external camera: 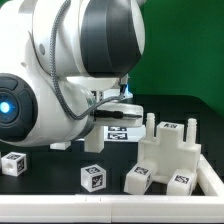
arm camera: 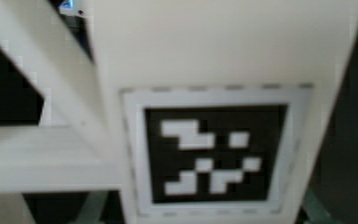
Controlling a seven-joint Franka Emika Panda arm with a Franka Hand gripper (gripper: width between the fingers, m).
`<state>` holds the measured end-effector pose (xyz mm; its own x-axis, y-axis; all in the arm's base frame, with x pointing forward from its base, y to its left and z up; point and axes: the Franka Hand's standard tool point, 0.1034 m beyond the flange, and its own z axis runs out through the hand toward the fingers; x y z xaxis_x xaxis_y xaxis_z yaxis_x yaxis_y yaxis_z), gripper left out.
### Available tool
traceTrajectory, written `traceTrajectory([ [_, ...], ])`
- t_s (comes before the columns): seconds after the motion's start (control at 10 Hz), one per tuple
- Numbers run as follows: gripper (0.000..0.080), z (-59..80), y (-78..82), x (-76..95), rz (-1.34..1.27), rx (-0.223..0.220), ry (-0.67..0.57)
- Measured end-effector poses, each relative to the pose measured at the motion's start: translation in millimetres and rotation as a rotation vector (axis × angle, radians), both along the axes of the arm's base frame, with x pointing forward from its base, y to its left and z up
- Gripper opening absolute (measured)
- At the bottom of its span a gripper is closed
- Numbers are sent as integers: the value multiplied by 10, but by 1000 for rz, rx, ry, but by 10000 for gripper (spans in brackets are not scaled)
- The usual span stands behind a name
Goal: Assemble chair
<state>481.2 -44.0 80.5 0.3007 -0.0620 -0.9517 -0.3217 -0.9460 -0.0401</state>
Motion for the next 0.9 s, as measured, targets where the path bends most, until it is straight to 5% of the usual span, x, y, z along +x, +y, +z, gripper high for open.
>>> traceTrajectory([
  [0.6,284,-239,10,-133,-14,10,56],
  [0.9,284,-243,10,-152,-12,14,65],
])
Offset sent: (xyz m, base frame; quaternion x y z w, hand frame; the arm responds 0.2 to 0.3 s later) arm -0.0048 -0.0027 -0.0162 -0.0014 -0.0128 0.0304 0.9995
